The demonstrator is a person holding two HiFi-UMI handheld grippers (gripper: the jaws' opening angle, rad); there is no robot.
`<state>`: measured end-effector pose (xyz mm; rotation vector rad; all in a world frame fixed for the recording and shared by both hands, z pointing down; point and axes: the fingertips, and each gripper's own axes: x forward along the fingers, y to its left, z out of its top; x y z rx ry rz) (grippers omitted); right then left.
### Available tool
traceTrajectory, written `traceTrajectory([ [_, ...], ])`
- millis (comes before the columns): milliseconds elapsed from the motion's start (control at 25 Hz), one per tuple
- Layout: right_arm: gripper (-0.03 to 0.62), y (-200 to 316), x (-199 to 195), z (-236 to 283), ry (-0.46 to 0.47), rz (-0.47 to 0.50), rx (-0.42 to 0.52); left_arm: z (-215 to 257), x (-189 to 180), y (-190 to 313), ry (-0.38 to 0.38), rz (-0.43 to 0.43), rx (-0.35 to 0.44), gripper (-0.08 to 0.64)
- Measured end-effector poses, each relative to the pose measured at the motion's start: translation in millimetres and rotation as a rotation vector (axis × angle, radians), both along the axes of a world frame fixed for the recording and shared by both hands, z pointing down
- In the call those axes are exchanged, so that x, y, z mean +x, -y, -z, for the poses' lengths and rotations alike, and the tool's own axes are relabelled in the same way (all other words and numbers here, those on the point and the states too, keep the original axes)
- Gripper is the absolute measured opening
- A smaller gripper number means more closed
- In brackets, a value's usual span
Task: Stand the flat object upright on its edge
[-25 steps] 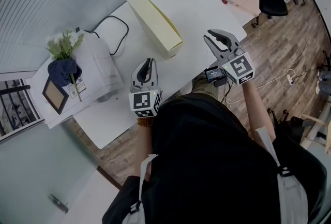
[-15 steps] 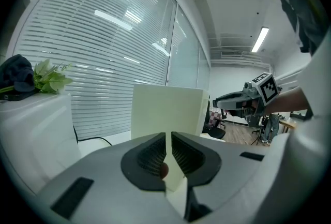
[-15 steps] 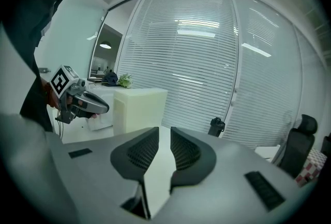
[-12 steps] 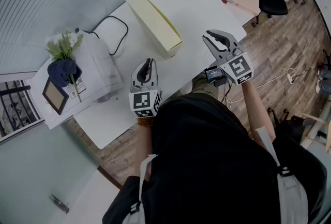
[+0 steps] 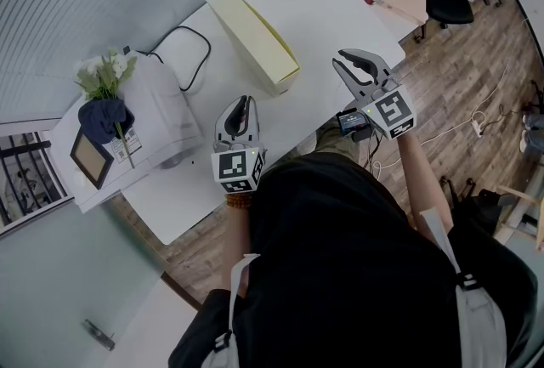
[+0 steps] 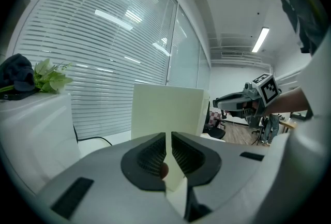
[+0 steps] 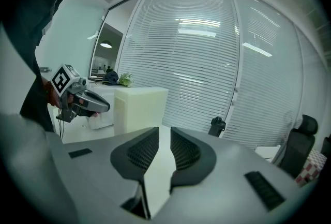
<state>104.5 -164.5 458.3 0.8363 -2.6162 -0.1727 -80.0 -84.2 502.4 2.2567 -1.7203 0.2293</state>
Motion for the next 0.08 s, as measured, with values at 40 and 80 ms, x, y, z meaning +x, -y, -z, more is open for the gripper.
traceTrajectory([
  [40, 0.061, 0.1, 0.2, -0.1, -0.001, 0.001, 0.0, 0.2, 0.1, 0.2, 0.0, 0.001, 0.0, 0.038],
  [80, 0.062, 0.3, 0.4, -0.3, -0.002, 0.001, 0.0, 0.4, 0.2, 0.5, -0.001, 0.001, 0.0, 0.038],
])
